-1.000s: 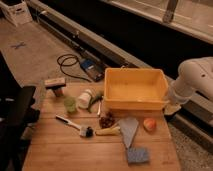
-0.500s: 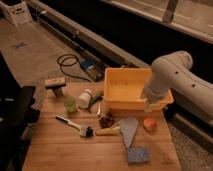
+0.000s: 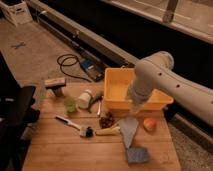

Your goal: Place brush in plastic cup

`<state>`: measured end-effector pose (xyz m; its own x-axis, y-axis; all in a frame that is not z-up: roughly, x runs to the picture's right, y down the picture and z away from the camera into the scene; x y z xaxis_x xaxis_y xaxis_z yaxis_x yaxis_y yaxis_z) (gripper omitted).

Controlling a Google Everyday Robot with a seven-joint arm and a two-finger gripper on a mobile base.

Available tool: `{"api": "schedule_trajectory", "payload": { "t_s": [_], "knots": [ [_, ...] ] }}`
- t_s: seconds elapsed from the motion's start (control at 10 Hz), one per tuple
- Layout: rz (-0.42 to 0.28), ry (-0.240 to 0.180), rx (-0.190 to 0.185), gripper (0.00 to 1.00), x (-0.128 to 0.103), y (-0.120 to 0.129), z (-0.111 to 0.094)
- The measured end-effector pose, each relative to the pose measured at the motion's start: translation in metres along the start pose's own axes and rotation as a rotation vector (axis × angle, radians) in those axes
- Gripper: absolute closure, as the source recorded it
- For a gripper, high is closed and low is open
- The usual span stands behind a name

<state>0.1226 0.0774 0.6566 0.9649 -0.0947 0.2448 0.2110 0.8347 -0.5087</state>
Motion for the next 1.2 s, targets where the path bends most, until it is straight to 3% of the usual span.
{"api": "schedule_trajectory", "payload": {
  "t_s": [0.3, 0.6, 0.9, 1.1, 1.2],
  "knots": [
    [0.002, 0.001, 0.001, 0.46, 0.001, -0.001, -0.001],
    [-0.065, -0.026, -0.028, 0.46, -0.019, -0.006, 0.01],
    [-0.149, -0.106, -0.072, 0.46, -0.082, -0.01, 0.037],
    [-0.212, -0.191, -0.115, 0.46, -0.139, -0.011, 0.061],
    [-0.227, -0.216, -0.128, 0.46, -0.156, -0.01, 0.068]
  ]
}}
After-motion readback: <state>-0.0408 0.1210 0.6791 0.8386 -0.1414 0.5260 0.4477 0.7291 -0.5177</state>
